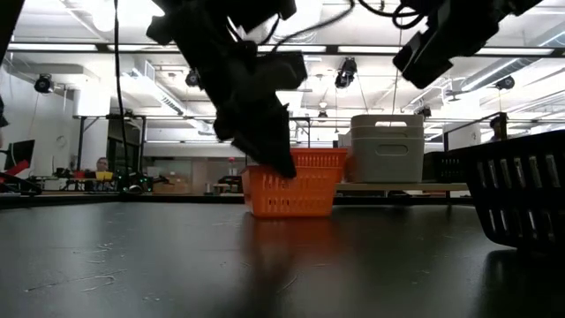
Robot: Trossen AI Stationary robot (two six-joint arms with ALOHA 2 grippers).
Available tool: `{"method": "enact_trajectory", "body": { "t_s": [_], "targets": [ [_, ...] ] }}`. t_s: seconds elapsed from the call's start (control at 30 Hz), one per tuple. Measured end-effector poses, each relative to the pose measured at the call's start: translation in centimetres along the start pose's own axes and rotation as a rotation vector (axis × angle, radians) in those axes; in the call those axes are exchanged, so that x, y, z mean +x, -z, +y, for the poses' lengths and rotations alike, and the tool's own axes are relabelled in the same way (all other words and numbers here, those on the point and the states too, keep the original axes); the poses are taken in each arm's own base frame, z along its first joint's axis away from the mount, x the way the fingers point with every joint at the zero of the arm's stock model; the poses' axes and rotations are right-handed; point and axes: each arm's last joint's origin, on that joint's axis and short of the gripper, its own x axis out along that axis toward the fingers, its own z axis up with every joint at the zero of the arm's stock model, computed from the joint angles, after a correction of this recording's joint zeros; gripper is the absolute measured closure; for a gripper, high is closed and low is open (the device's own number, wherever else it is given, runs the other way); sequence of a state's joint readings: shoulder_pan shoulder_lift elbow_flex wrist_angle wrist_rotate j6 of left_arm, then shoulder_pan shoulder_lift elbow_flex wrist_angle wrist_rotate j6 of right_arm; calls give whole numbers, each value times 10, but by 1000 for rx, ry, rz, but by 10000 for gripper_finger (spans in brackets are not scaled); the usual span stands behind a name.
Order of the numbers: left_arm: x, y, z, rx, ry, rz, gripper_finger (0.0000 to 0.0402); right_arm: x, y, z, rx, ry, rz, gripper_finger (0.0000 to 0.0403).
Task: Stack baskets on shelf by color
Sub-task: Stack the orange bin on top of the orange bin on the shelf
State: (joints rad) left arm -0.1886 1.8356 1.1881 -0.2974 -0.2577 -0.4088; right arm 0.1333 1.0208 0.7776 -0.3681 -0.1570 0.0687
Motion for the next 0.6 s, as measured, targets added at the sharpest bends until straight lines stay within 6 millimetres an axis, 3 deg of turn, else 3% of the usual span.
{"method": "enact_trajectory", "body": {
  "t_s": [0.27,0.43,0.6],
  "targets": [
    [-41,-17,4,253,32,-124,279,24,-2,-4,0,1,8,293],
    [-75,-30,8,475,37,-304,279,35,-6,-5,-65,-1,-28,293],
    [-106,-33,16,540,30,-483,279,43,-11,-6,-102,-2,-74,293]
  ]
}}
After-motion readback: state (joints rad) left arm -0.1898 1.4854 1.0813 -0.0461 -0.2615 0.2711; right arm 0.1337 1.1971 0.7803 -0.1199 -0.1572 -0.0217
